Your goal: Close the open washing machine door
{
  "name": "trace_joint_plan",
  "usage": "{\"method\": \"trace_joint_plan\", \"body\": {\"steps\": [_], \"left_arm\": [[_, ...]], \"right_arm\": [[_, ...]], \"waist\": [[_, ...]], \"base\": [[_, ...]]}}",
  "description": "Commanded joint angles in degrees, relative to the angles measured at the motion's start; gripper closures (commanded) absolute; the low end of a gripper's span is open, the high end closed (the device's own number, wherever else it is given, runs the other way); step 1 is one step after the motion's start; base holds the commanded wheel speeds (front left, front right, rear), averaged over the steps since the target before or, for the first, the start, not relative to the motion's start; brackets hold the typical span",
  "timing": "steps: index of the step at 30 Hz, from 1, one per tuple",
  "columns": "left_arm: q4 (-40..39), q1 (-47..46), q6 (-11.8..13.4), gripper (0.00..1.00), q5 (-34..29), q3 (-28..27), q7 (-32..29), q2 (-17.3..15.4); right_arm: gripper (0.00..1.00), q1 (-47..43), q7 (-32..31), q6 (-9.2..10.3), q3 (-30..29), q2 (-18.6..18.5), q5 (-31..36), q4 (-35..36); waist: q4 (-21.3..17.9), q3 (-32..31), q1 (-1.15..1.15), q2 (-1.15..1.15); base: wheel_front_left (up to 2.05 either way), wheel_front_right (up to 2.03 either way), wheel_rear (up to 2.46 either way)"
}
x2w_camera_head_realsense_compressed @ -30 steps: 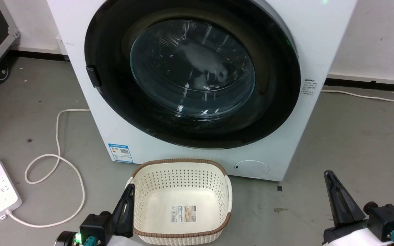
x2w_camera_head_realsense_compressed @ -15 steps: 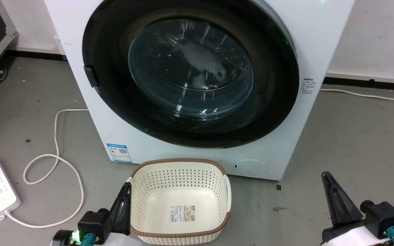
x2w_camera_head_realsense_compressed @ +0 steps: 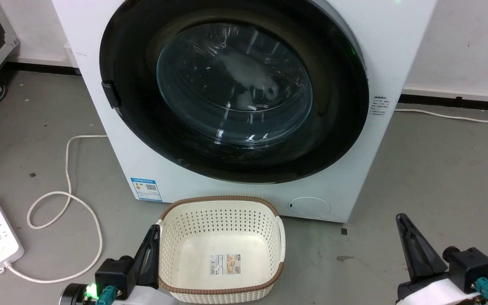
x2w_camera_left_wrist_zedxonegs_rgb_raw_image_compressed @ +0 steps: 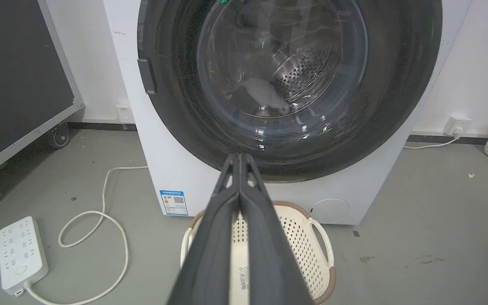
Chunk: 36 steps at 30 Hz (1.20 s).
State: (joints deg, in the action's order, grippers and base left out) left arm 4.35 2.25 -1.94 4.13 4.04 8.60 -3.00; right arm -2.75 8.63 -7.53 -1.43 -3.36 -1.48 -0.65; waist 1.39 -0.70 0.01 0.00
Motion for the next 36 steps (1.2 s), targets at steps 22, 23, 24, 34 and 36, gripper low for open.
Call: {"method": "trace_joint_plan", "body": {"steps": [22, 23, 24, 34, 36], "left_arm": [[-1.54, -1.23, 0.77, 1.00, -1.48, -1.43, -2.77, 0.05], [-1.60, -1.25, 0.79, 1.00, -1.53, -1.48, -2.89, 0.06], [-1.66, -1.27, 0.82, 1.00, -1.59, -1.53, -3.01, 0.06], [-2.22, -1.48, 1.05, 1.00, -2.12, -2.06, -4.18, 0.07], [-2.33, -1.52, 1.10, 1.00, -2.22, -2.16, -4.41, 0.07]], "right_arm": [[1.00, 1.46, -2.78, 0.02, 0.51, 0.29, 0.65, 0.39], [1.00, 1.49, -2.89, 0.02, 0.53, 0.29, 0.67, 0.39], [1.00, 1.51, -3.01, 0.02, 0.55, 0.30, 0.69, 0.40], [1.00, 1.77, -4.19, 0.03, 0.74, 0.33, 0.85, 0.45], [1.00, 1.82, -4.42, 0.03, 0.77, 0.34, 0.89, 0.46]], "waist": [[-0.43, 0.22, -0.01, 0.00], [-0.45, 0.23, -0.01, 0.00], [-0.47, 0.24, -0.01, 0.00], [-0.66, 0.33, -0.01, 0.00], [-0.70, 0.35, -0.01, 0.00]], "base": [[0.00, 0.00, 0.00], [0.00, 0.00, 0.00], [0.00, 0.00, 0.00], [0.00, 0.00, 0.00], [0.00, 0.00, 0.00]]}}
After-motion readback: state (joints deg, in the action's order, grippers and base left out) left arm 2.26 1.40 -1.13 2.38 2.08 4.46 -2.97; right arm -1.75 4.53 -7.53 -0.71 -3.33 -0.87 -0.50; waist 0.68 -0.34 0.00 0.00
